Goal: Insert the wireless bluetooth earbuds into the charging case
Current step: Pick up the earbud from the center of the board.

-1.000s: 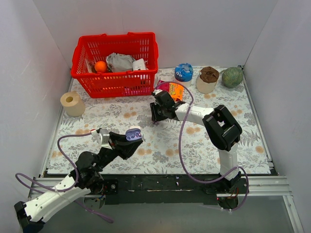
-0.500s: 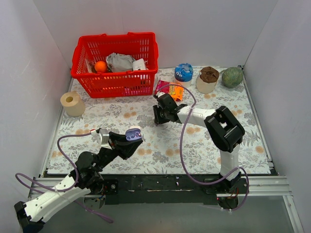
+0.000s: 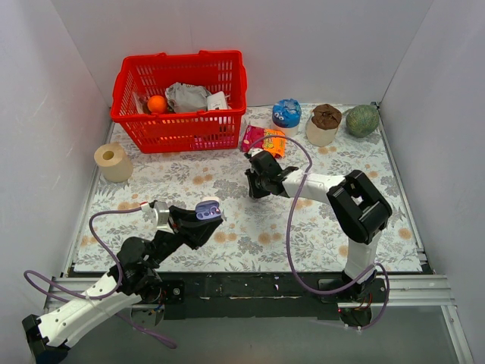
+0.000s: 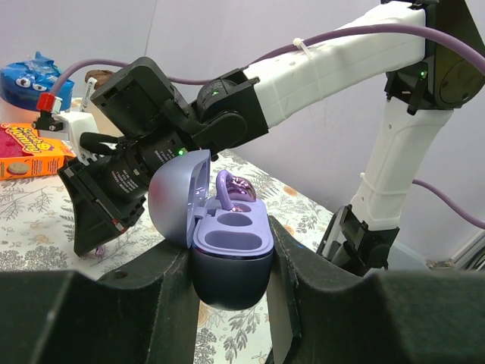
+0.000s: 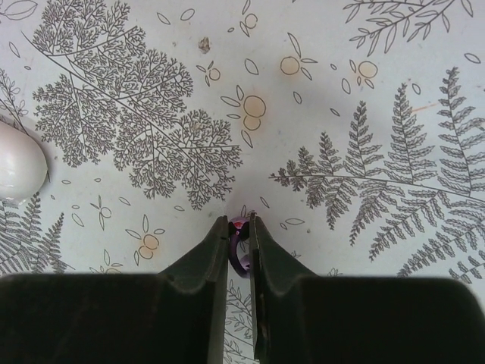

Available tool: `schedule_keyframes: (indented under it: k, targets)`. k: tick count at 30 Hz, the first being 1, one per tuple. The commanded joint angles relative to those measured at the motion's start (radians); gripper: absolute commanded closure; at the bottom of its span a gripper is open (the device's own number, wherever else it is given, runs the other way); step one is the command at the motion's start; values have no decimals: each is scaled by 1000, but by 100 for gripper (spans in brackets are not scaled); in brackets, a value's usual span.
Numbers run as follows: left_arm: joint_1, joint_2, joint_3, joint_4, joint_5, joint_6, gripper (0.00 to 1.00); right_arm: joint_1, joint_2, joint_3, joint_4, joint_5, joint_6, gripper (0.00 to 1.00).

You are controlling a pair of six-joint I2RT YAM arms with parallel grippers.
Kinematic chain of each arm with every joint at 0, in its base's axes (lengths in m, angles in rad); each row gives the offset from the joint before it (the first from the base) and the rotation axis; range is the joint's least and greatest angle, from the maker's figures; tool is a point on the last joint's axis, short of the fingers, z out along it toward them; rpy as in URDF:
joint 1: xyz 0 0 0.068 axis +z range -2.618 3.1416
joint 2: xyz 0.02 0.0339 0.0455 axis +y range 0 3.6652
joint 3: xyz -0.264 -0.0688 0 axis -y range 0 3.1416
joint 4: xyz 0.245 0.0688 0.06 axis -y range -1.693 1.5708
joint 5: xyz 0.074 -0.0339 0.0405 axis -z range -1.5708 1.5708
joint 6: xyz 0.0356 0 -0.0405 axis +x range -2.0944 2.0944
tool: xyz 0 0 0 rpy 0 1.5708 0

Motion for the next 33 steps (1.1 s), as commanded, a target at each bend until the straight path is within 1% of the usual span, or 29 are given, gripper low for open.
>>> schedule_keyframes:
  k: [1,3,7,10,11,13,14,20,23,24,26,27,28,32,33]
  targets:
    - [-2,0,14,29,11,-3,100,-2,-63,-23,-21,25,-21,97]
    - [-2,0,14,30,11,-5,100,-4,-70,-26,-24,27,-24,99]
    - [-2,-2,11,30,15,-5,100,-7,-94,-37,-21,-5,-15,99]
    - [-2,-8,13,26,16,-6,100,-11,-143,-83,17,-95,12,99]
    - [0,-9,11,26,18,-8,100,-11,-157,-95,48,-153,19,99]
    - [-2,-13,11,20,18,-8,100,-14,-192,-123,62,-212,38,99]
    - [-2,-16,13,20,18,-8,100,-14,-205,-130,69,-267,44,99]
    - [-2,-28,11,9,7,-12,100,-14,-312,-166,43,-427,36,99]
    - [-2,-29,12,4,-4,-6,100,-14,-408,-192,20,-464,47,99]
    - [-2,-28,11,6,-8,-5,100,-14,-471,-198,13,-470,53,99]
    - [-2,-20,13,12,-21,9,100,-14,-531,-204,-9,-479,80,99]
    - [-2,-16,13,18,-28,17,100,-14,-589,-199,-19,-478,85,99]
    - [-2,3,14,36,-59,29,100,-14,-615,-195,-50,-475,91,99]
    - [-2,87,34,104,-82,112,100,-13,-717,-120,-130,-415,145,99]
    - [-2,108,42,119,-91,158,100,-14,-747,-107,-134,-409,183,99]
